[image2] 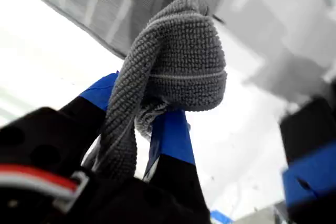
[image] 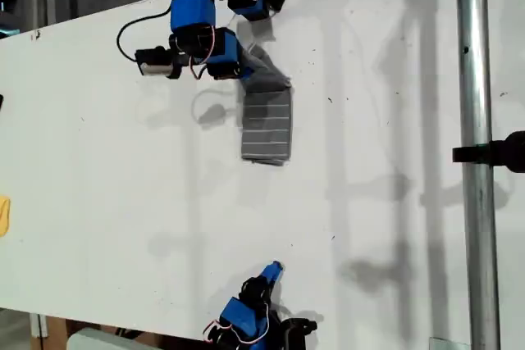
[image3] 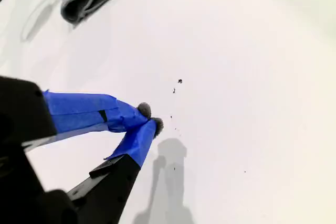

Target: Grasp corners of a towel and fold twice.

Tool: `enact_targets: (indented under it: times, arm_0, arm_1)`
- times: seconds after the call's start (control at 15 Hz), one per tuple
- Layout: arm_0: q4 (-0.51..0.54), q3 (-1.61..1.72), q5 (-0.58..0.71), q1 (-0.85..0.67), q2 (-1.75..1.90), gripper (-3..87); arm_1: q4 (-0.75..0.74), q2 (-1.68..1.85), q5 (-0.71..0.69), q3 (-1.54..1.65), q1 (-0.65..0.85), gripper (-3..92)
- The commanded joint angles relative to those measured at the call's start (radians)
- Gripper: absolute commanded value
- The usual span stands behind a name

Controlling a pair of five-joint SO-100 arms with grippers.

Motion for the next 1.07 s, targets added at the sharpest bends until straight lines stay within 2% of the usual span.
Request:
enact_targets:
  times: [0.0,0.07,0.13,0.2,0.4,0.53,0.6,0.67,0.73,0.87,0.93,1.0]
  arm_0:
    - [-0.009,-0.002,0.005,-0.006,0.008,-2.4]
    - [-0.009,-0.002,0.005,-0.006,0.008,-2.4]
    - [-0.009,0.000,0.002,-0.005,0.008,-2.4]
    - [-0.009,0.005,-0.005,-0.003,0.008,-2.3]
    - [0.006,0.025,-0.091,-0.029,0.008,1.3]
    - [0.008,0.025,0.028,-0.066,0.008,1.3]
    - [0.008,0.025,0.021,-0.078,0.008,1.3]
    - [0.008,0.026,0.018,-0.081,0.008,1.3]
    - [0.008,0.026,0.014,-0.081,0.008,1.3]
    - [0.008,0.026,0.020,-0.094,0.008,1.3]
    - [0.008,0.026,0.035,-0.098,0.008,1.3]
    - [0.008,0.026,0.089,-0.098,0.008,1.3]
  arm_1:
    - [-0.316,-0.362,-0.126,-0.328,0.002,-0.2]
    - [-0.367,-0.480,-0.135,-0.413,0.005,1.7]
    - [-0.371,-0.512,-0.126,-0.414,0.009,22.8]
    - [-0.382,-0.471,-0.129,-0.370,0.014,39.3]
    - [-0.383,-0.233,-0.193,-0.304,0.094,37.4]
    - [-0.462,-0.014,-0.267,-0.176,0.172,32.6]
    - [-0.422,0.095,-0.262,-0.083,0.210,30.9]
    - [-0.420,0.255,-0.245,0.087,0.239,22.4]
    - [-0.419,0.482,-0.202,0.311,0.265,6.4]
    - [-0.339,1.089,-0.147,0.746,0.293,-0.3]
    - [-0.213,1.361,-0.104,0.885,0.281,-0.3]
    - [-0.204,1.460,-0.101,0.950,0.242,-0.3]
